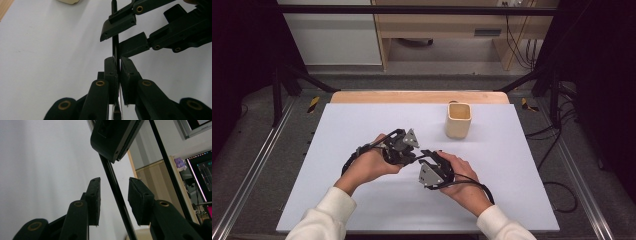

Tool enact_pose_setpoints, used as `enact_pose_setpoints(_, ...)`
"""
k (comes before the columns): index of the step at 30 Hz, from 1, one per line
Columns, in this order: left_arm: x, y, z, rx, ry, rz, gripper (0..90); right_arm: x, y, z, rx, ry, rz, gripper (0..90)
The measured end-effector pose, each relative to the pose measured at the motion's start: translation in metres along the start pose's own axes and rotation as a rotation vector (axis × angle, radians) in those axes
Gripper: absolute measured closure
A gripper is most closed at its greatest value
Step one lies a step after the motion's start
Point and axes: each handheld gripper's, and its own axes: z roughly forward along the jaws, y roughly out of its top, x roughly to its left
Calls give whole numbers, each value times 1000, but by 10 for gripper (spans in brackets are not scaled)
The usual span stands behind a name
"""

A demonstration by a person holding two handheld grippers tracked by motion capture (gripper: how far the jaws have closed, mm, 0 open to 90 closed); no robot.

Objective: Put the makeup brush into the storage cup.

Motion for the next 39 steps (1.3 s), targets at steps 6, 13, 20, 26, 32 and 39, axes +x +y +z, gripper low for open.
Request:
enact_pose_setpoints(6, 0, -1, 0, 6, -6, 2, 841, -1, 0, 1, 15, 15, -29, 669)
enact_pose_setpoints(13, -1, -1, 0, 10, -15, 9, 841, -1, 1, 2, 4, 50, -38, 744)
enact_pose_setpoints(20, -1, -2, -1, 15, -20, 18, 839, 1, 1, 3, -6, 84, -51, 820)
enact_pose_setpoints(26, 1, -6, -2, -7, -24, -6, 771, 4, 1, 3, -18, 103, -66, 837)
enact_pose_setpoints(32, 8, -13, -8, -82, 24, -67, 619, 6, -1, 4, -11, 118, -74, 837)
enact_pose_setpoints(39, 16, -21, -12, -139, 88, -124, 421, 8, -1, 4, -14, 126, -75, 836)
